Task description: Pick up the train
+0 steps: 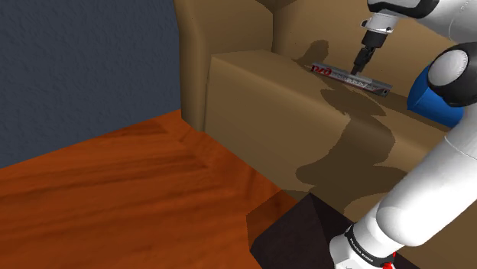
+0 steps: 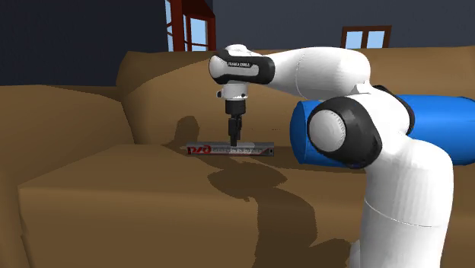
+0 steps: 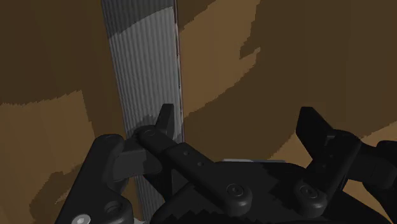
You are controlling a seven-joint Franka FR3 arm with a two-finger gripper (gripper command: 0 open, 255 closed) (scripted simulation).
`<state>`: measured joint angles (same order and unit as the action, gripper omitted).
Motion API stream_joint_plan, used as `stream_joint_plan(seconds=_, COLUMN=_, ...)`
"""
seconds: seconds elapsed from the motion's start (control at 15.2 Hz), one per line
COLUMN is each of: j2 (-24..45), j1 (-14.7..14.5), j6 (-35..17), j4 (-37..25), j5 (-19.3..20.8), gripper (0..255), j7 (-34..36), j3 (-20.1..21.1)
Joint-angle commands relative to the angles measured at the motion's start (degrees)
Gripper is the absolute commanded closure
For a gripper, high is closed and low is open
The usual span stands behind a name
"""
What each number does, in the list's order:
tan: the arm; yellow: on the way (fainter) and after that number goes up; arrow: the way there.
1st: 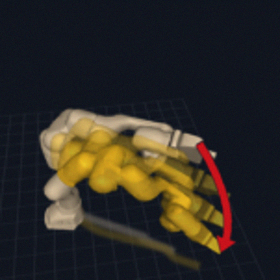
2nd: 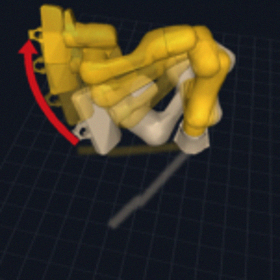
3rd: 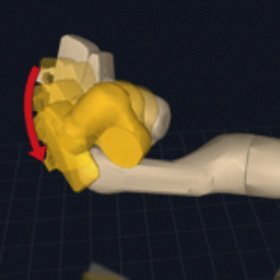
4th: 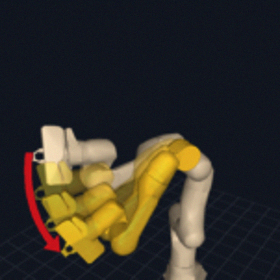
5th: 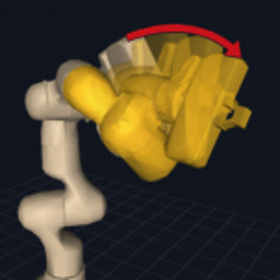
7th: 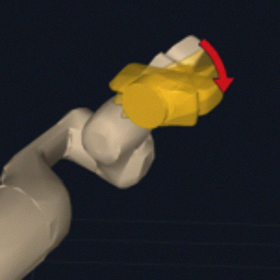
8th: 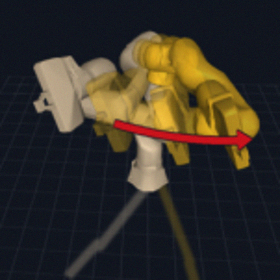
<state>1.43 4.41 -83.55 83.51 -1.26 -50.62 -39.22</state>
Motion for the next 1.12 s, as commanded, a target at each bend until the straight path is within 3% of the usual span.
stream_joint_plan(seconds=0.0, j2=7.62, j1=2.77, j6=2.38, j4=-8.38, j5=-4.54, gripper=0, j7=-5.35, j3=-2.12)
stream_joint_plan(seconds=0.2, j2=18.81, j1=10.31, j6=7.67, j4=-22.85, j5=-11.69, gripper=0, j7=-11.44, j3=-2.76)
stream_joint_plan(seconds=0.73, j2=14.51, j1=6.72, j6=-0.56, j4=-11.02, j5=-8.51, gripper=0, j7=-10.44, j3=-2.46)
stream_joint_plan(seconds=0.86, j2=14.5, j1=6.73, j6=-0.57, j4=-11.01, j5=-8.49, gripper=0, j7=-10.43, j3=-2.44)
stream_joint_plan(seconds=0.92, j2=14.47, j1=6.72, j6=-0.61, j4=-10.95, j5=-8.47, gripper=255, j7=-10.44, j3=-2.44)
stream_joint_plan(seconds=1.06, j2=14.41, j1=6.68, j6=-0.69, j4=-10.82, j5=-8.43, gripper=255, j7=-10.43, j3=-2.44)
